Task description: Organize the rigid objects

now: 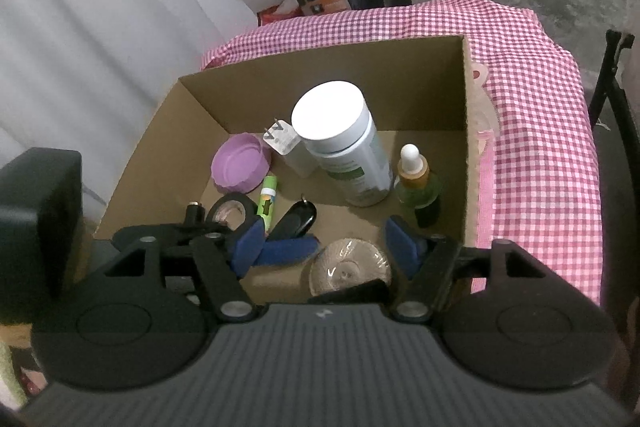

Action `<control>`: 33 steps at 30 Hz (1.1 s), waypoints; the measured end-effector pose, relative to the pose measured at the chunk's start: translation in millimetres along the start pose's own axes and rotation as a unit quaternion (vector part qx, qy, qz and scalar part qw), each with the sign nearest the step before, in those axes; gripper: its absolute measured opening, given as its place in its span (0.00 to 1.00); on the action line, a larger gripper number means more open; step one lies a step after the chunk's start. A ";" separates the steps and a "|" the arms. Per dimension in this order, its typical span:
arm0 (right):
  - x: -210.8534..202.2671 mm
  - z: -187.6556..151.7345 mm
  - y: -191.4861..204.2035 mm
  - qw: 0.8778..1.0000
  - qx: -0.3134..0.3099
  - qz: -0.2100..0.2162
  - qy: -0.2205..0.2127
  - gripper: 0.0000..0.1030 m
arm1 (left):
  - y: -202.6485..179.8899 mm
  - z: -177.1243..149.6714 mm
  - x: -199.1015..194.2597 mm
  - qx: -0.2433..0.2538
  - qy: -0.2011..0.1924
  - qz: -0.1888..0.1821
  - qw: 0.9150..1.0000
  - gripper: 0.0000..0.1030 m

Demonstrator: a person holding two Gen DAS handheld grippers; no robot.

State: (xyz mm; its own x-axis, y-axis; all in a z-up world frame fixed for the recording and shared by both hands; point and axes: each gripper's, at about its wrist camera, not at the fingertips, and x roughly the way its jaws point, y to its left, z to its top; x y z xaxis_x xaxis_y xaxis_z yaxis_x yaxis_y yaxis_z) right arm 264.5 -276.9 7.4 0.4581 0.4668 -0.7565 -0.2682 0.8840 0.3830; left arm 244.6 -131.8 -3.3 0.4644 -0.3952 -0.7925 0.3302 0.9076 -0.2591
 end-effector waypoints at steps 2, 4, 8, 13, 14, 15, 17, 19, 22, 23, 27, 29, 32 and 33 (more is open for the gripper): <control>-3.4 -1.9 -1.4 1.000 0.003 0.001 -0.009 0.67 | -1.4 1.1 -6.1 -0.001 -0.008 -0.006 1.000 0.60; -9.7 -3.7 -1.5 1.000 0.005 0.004 -0.023 0.70 | -3.2 0.5 -12.9 0.006 -0.021 -0.005 1.000 0.63; -28.6 -6.8 -0.5 0.998 0.012 0.017 -0.059 0.76 | -9.6 -3.0 -28.6 0.021 -0.047 0.003 0.999 0.70; -66.1 -18.9 -5.0 0.989 0.055 0.068 -0.120 0.81 | -22.8 -11.4 -59.4 0.045 -0.086 0.028 0.995 0.80; -74.5 -23.3 -4.6 0.986 0.061 0.076 -0.132 0.81 | -23.4 -14.3 -68.6 0.045 -0.094 0.028 0.994 0.83; -82.6 -28.6 -4.0 0.984 0.065 0.080 -0.143 0.83 | -23.9 -16.9 -77.0 0.046 -0.101 0.025 0.994 0.84; -101.0 -40.8 0.3 0.979 0.067 0.086 -0.170 0.85 | -23.0 -22.5 -93.8 0.047 -0.116 0.022 0.992 0.90; -115.5 -51.7 7.5 0.976 0.066 0.084 -0.190 0.90 | -20.0 -29.6 -109.2 0.049 -0.129 0.024 0.990 0.96; -133.5 -71.3 20.4 0.971 0.062 0.069 -0.222 0.99 | -18.4 -40.5 -130.1 0.047 -0.146 0.039 0.987 1.00; -139.5 -78.3 25.6 0.969 0.059 0.058 -0.234 0.99 | -17.6 -44.6 -136.9 0.044 -0.150 0.047 0.986 1.00; -152.3 -99.3 46.3 0.962 0.052 -0.008 -0.268 0.99 | -10.0 -59.4 -154.7 0.032 -0.166 0.083 0.982 1.00; -154.9 -108.9 59.3 0.958 0.046 -0.051 -0.278 0.99 | -5.4 -66.0 -159.3 0.018 -0.169 0.099 0.980 1.00; -155.1 -121.1 77.8 0.952 0.029 -0.100 -0.287 0.99 | 0.6 -75.7 -161.5 -0.005 -0.166 0.123 0.979 1.00; -154.6 -124.9 84.1 0.949 0.025 -0.119 -0.290 0.99 | 2.7 -78.2 -161.7 -0.014 -0.164 0.129 0.978 1.00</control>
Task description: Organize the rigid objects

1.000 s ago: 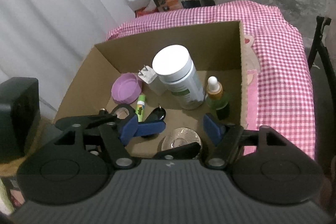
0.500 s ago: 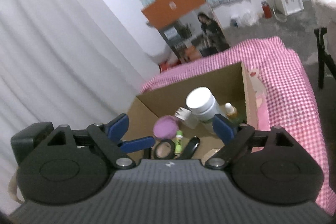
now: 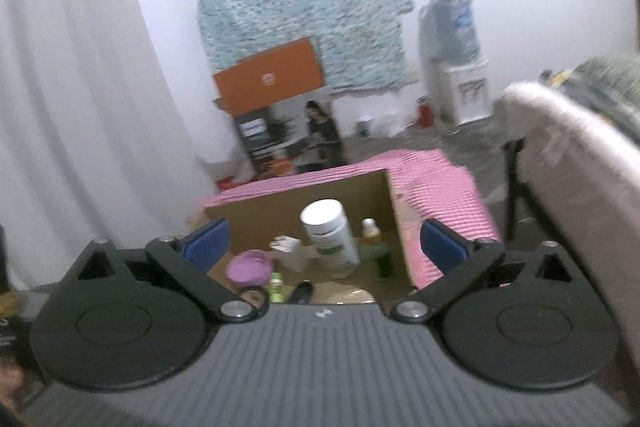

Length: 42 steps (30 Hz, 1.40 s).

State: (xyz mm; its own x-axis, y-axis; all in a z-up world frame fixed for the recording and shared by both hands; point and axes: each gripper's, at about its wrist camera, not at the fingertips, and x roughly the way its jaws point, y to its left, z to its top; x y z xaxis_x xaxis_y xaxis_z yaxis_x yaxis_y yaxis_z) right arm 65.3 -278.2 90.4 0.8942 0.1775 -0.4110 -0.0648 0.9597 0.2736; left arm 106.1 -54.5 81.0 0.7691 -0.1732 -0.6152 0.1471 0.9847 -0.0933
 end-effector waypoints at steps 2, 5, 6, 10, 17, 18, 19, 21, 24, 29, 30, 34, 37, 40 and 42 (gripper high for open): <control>-4.7 -6.6 9.4 0.999 -0.017 -0.031 -0.010 0.99 | 4.9 -5.4 0.6 -0.011 -0.001 0.014 1.000 1.00; -9.3 -17.8 19.6 0.997 -0.042 -0.058 -0.021 0.99 | 11.3 -12.5 0.5 -0.016 0.002 0.043 0.999 1.00; -9.0 -21.7 22.4 0.997 -0.049 -0.065 -0.019 0.99 | 13.5 -14.0 -0.1 -0.016 0.003 0.046 0.999 1.00; 1.0 -38.4 27.8 0.995 -0.057 -0.086 0.006 0.99 | 21.2 -18.8 -1.0 -0.013 0.013 0.050 0.999 1.00; 36.4 -67.3 34.4 0.994 -0.057 -0.072 0.064 0.99 | 23.9 -24.1 0.6 0.017 0.018 0.082 0.996 1.00; 42.0 -69.9 36.0 0.993 -0.058 -0.071 0.072 0.99 | 25.2 -23.4 0.8 0.014 0.022 0.079 0.997 1.00; 47.9 -72.4 37.6 0.993 -0.059 -0.069 0.080 0.99 | 26.5 -23.1 0.5 0.012 0.026 0.077 0.997 1.00; 59.4 -75.4 40.0 0.992 -0.062 -0.065 0.092 0.99 | 27.7 -23.0 1.3 0.014 0.031 0.080 0.996 1.00; 73.2 -77.7 42.6 0.991 -0.064 -0.060 0.105 0.99 | 29.5 -24.2 5.1 0.017 0.038 0.092 0.995 1.00; 84.2 -81.1 41.4 0.989 -0.065 -0.062 0.118 0.99 | 33.0 -24.4 10.6 0.016 0.054 0.098 0.994 1.00; 86.0 -81.4 40.9 0.989 -0.066 -0.062 0.120 0.99 | 32.7 -24.2 11.2 0.017 0.055 0.100 0.993 1.00; 89.7 -82.0 40.6 0.988 -0.070 -0.063 0.122 0.99 | 31.8 -22.7 12.4 0.019 0.054 0.107 0.993 1.00; 90.2 -80.6 39.3 0.988 -0.074 -0.063 0.123 0.99 | 32.4 -22.5 13.1 0.019 0.055 0.109 0.992 1.00; 92.3 -80.6 41.1 0.987 -0.078 -0.063 0.126 0.99 | 34.5 -22.0 14.8 0.018 0.060 0.109 0.992 1.00; 93.9 -80.6 42.5 0.987 -0.081 -0.063 0.127 0.99 | 35.1 -21.6 15.5 0.019 0.060 0.111 0.992 1.00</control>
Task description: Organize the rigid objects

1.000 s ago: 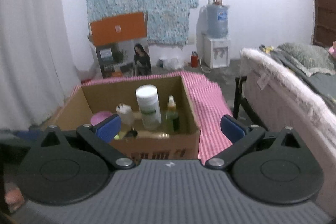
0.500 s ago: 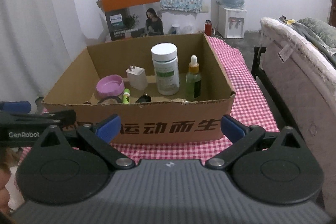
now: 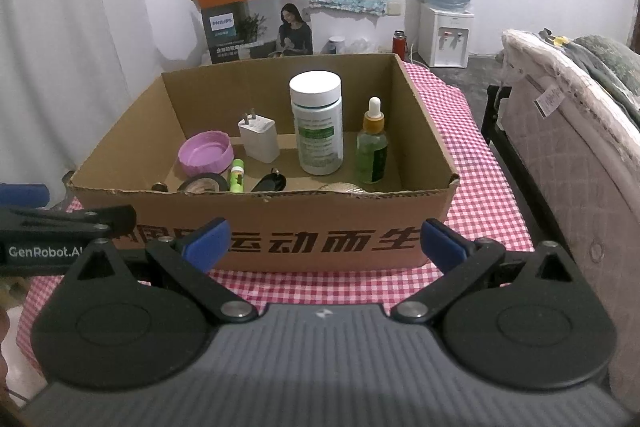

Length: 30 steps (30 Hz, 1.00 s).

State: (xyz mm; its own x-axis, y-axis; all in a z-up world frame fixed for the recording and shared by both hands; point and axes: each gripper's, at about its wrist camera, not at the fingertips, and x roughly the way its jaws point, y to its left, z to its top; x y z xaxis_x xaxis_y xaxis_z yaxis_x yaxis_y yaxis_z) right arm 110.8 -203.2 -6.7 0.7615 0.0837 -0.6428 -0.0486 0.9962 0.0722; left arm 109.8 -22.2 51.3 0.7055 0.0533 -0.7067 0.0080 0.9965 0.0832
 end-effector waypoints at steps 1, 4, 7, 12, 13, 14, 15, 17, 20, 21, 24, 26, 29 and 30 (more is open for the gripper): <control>0.4 0.3 0.6 1.000 -0.002 0.000 0.000 0.99 | 0.4 0.1 0.2 0.001 0.000 0.001 1.000 1.00; 1.6 0.9 1.6 1.000 -0.003 0.000 0.001 0.99 | 1.5 0.3 1.0 0.000 0.000 0.001 1.000 0.99; 2.4 1.9 2.5 1.000 -0.004 -0.001 0.002 0.99 | 2.6 0.9 2.0 -0.002 0.001 -0.001 1.000 0.99; 3.1 2.8 2.3 1.000 -0.004 -0.001 0.002 0.99 | 2.3 1.5 2.2 -0.002 0.002 -0.002 1.000 0.99; 3.3 2.9 1.9 1.000 -0.004 -0.002 0.002 0.99 | 2.3 1.6 2.2 -0.003 0.001 -0.003 1.000 0.99; 3.4 3.2 1.8 1.000 -0.004 -0.002 0.002 0.99 | 2.3 1.6 1.9 -0.003 0.001 -0.003 1.000 0.99; 3.3 3.0 1.7 1.000 -0.004 -0.002 0.001 0.99 | 2.3 1.5 1.7 -0.003 0.001 -0.003 1.000 0.99; 3.2 2.8 1.4 1.000 -0.004 -0.002 0.001 0.99 | 2.1 1.5 1.6 -0.003 0.000 -0.003 1.000 0.99; 3.2 2.9 1.2 1.000 -0.004 -0.002 0.001 0.99 | 1.7 2.0 1.6 -0.004 0.001 -0.005 1.000 0.99; 3.1 2.9 1.4 1.000 -0.004 -0.002 0.001 0.99 | 1.8 2.1 1.6 -0.004 0.002 -0.005 1.000 0.99; 1.9 2.8 0.0 1.000 -0.004 -0.005 0.000 0.99 | 1.6 2.0 1.4 -0.005 0.002 -0.006 1.000 0.99; 0.3 2.3 -0.8 1.000 -0.003 -0.005 0.000 0.99 | 1.5 2.0 1.4 -0.005 0.001 -0.006 1.000 0.99; 0.3 2.4 -0.5 1.000 -0.004 -0.005 0.001 0.99 | 1.3 1.9 1.4 -0.005 0.002 -0.006 1.000 0.99; 0.2 2.2 -0.2 1.000 -0.004 -0.005 0.000 0.99 | 1.1 1.9 1.4 -0.005 0.002 -0.006 1.000 0.99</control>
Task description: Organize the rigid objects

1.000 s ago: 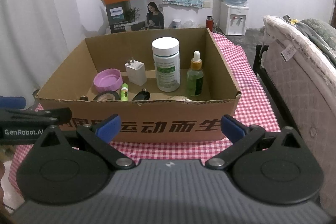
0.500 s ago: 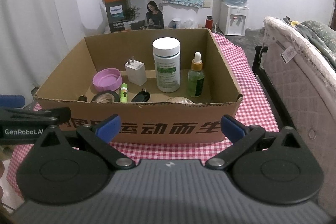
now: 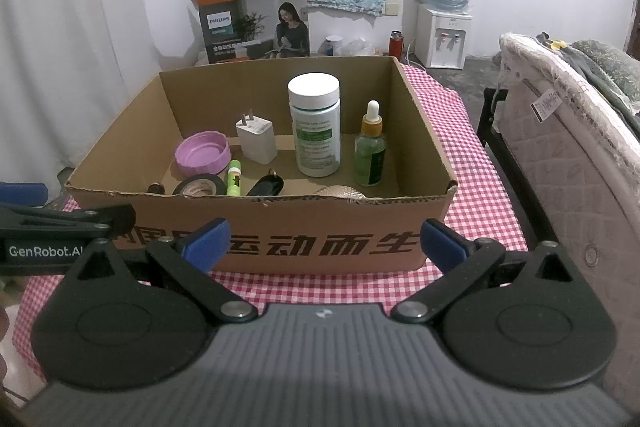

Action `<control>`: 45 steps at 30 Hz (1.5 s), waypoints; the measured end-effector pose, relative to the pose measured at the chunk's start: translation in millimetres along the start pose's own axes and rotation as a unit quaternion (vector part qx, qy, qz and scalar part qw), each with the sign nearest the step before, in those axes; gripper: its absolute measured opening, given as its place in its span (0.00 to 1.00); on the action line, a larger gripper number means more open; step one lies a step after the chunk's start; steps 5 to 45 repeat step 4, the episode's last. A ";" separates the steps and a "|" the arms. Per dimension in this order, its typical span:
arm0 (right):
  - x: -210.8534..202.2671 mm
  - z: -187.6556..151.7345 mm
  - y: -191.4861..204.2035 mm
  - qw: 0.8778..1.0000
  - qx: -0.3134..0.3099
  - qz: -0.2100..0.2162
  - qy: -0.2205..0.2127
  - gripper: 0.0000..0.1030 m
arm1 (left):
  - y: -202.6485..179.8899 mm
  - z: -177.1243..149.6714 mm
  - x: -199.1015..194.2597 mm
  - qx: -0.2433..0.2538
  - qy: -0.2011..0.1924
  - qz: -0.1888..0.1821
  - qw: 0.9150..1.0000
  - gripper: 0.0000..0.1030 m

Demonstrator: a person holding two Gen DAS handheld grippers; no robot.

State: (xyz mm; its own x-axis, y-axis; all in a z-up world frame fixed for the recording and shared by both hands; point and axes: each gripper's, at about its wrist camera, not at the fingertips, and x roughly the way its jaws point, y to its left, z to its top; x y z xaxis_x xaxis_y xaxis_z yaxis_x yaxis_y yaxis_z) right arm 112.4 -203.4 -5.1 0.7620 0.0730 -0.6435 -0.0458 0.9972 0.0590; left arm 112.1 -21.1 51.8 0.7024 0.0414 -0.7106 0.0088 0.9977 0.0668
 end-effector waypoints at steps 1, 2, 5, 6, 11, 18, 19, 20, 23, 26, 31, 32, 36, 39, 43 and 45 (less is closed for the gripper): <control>0.3 0.1 0.2 1.000 0.000 0.000 0.000 0.99 | 0.3 0.0 0.1 0.001 0.000 0.000 1.000 0.99; 0.0 0.2 -0.5 1.000 -0.001 0.000 0.000 0.99 | 0.1 0.0 0.1 0.001 0.000 0.000 1.000 0.99; 0.5 0.1 0.3 1.000 0.001 0.001 0.001 0.99 | 0.4 0.0 0.2 0.000 0.000 0.000 1.000 0.99; 0.5 0.1 0.3 1.000 0.001 0.001 0.001 0.99 | 0.4 0.0 0.2 0.000 0.000 0.000 1.000 0.99; 0.5 0.1 0.3 1.000 0.001 0.001 0.001 0.99 | 0.4 0.0 0.2 0.000 0.000 0.000 1.000 0.99; 0.5 0.1 0.3 1.000 0.001 0.001 0.001 0.99 | 0.4 0.0 0.2 0.000 0.000 0.000 1.000 0.99; 0.5 0.1 0.3 1.000 0.001 0.001 0.001 0.99 | 0.4 0.0 0.2 0.000 0.000 0.000 1.000 0.99; 0.5 0.1 0.3 1.000 0.001 0.001 0.001 0.99 | 0.4 0.0 0.2 0.000 0.000 0.000 1.000 0.99; 0.5 0.1 0.3 1.000 0.001 0.001 0.001 0.99 | 0.4 0.0 0.2 0.000 0.000 0.000 1.000 0.99; 0.5 0.1 0.3 1.000 0.001 0.001 0.001 0.99 | 0.4 0.0 0.2 0.000 0.000 0.000 1.000 0.99; 0.5 0.1 0.3 1.000 0.001 0.001 0.001 0.99 | 0.4 0.0 0.2 0.000 0.000 0.000 1.000 0.99; 0.5 0.1 0.3 1.000 0.001 0.001 0.001 0.99 | 0.4 0.0 0.2 0.000 0.000 0.000 1.000 0.99; 0.5 0.1 0.3 1.000 0.001 0.001 0.001 0.99 | 0.4 0.0 0.2 0.000 0.000 0.000 1.000 0.99; 0.5 0.1 0.3 1.000 0.001 0.001 0.001 0.99 | 0.4 0.0 0.2 0.000 0.000 0.000 1.000 0.99; 0.5 0.1 0.3 1.000 0.001 0.001 0.001 0.99 | 0.4 0.0 0.2 0.000 0.000 0.000 1.000 0.99; 0.5 0.1 0.3 1.000 0.001 0.001 0.001 0.99 | 0.4 0.0 0.2 0.000 0.000 0.000 1.000 0.99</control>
